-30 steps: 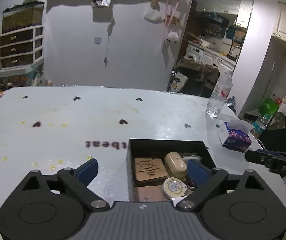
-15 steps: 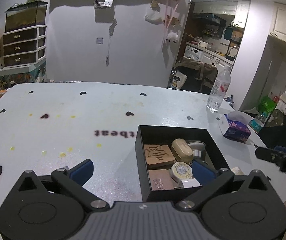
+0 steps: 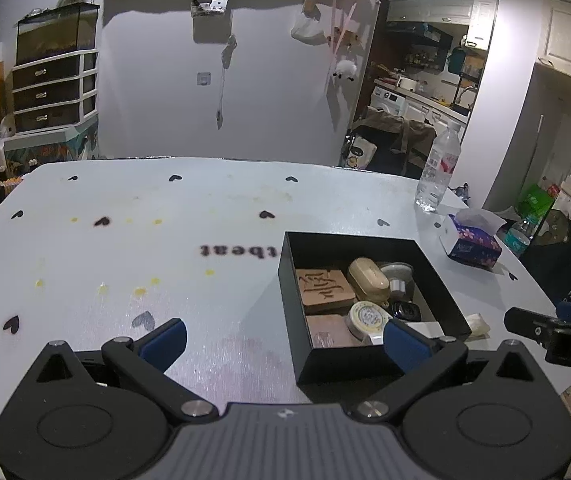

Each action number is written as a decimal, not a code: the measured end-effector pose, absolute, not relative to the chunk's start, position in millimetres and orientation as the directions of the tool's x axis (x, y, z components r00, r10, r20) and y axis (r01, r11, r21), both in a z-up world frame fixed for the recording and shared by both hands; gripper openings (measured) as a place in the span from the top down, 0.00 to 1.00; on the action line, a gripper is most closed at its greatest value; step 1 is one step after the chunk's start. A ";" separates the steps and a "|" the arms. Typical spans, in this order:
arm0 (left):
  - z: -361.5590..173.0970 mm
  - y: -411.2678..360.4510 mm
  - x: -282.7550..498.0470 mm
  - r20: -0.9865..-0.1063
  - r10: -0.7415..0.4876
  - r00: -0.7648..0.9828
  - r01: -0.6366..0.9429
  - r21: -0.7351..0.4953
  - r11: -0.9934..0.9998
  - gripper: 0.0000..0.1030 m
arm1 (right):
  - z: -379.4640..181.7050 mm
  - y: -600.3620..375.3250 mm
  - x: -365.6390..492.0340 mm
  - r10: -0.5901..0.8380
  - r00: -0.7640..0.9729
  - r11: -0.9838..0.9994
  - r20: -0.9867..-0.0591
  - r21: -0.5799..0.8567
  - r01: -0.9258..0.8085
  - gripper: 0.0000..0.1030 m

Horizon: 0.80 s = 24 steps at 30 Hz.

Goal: Organize rigid objects

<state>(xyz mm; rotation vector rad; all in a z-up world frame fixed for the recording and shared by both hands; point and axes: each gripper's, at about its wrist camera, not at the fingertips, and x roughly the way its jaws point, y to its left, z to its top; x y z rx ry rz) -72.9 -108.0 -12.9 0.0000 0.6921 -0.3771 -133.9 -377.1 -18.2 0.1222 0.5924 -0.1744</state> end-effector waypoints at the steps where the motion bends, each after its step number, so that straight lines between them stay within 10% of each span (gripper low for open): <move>1: -13.1 -107.6 -73.8 -0.624 -0.339 0.704 0.340 -0.122 0.932 0.00 | -18.8 -376.9 -134.8 -0.131 0.813 0.977 -0.567 0.065 0.202 0.00; 24: -14.9 -106.0 -76.0 -0.628 -0.339 0.700 0.341 -0.124 0.932 0.00 | -19.3 -372.7 -138.8 -0.149 0.804 0.976 -0.576 0.046 0.214 0.00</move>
